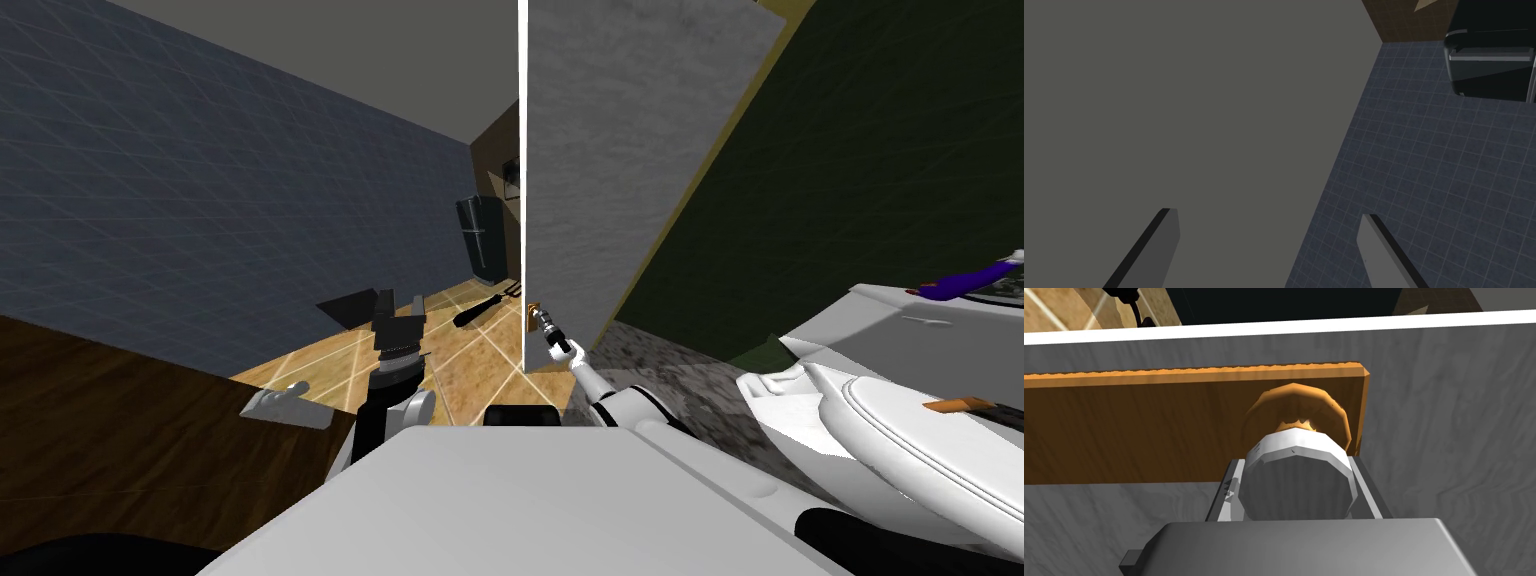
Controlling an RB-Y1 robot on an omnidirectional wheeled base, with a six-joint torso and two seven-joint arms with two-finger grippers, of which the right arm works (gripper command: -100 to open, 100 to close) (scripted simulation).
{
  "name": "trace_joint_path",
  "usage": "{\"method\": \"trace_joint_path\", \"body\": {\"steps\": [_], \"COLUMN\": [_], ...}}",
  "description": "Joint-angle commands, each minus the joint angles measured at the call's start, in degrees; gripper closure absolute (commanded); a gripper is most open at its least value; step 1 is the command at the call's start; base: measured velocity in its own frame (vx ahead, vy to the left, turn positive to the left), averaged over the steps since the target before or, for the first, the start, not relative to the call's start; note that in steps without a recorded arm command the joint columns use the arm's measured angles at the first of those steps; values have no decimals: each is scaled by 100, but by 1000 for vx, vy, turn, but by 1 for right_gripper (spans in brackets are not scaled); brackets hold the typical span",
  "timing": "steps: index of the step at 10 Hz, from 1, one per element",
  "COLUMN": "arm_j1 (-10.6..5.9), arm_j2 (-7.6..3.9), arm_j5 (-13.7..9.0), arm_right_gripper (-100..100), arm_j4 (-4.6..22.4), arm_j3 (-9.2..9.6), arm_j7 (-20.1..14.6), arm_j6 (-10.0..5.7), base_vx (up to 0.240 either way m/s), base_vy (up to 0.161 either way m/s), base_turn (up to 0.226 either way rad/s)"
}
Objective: Push the door open
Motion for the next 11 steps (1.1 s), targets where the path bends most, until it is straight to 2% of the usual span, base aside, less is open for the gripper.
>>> {"method": "trace_joint_path", "body": {"steps": [1,6,8,9,11], "arm_j1": [-2,14,16,22,24], "arm_j2": [-51,-129,-137,-165,-174], "arm_j5": [-28,-122,-133,-166,-177], "arm_right_gripper": [100,100,100,100,100], "arm_j4": [-56,-5,1,20,26], "arm_j3": [-100,-424,-460,-576,-615], "arm_j7": [34,179,195,247,264], "arm_j6": [10,10,10,10,10], "base_vx": [156,183,133,127,102], "base_vy": [121,138,84,101,94], "base_turn": [-36,-59,-23,-52,-54]}}
